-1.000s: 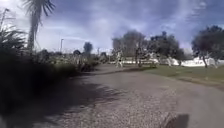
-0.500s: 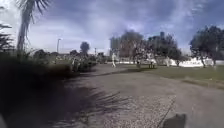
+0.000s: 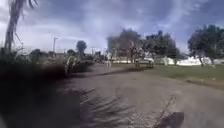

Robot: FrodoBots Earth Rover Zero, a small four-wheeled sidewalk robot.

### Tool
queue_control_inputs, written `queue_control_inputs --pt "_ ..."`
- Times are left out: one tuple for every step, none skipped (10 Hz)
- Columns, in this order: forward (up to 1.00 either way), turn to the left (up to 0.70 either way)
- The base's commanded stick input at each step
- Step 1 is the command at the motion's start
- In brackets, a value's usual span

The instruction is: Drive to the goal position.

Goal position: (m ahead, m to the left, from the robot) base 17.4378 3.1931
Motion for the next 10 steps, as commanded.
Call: queue_control_inputs --pt "0.7 -0.19" --pt "0.7 -0.17" --pt "0.7 -0.14" --pt "0.7 -0.14" --pt "0.7 -0.15" --pt "0.7 -0.14" --pt "0.7 -0.14" --pt "0.7 -0.09" --pt "0.7 -0.03" --pt "0.7 0.0"
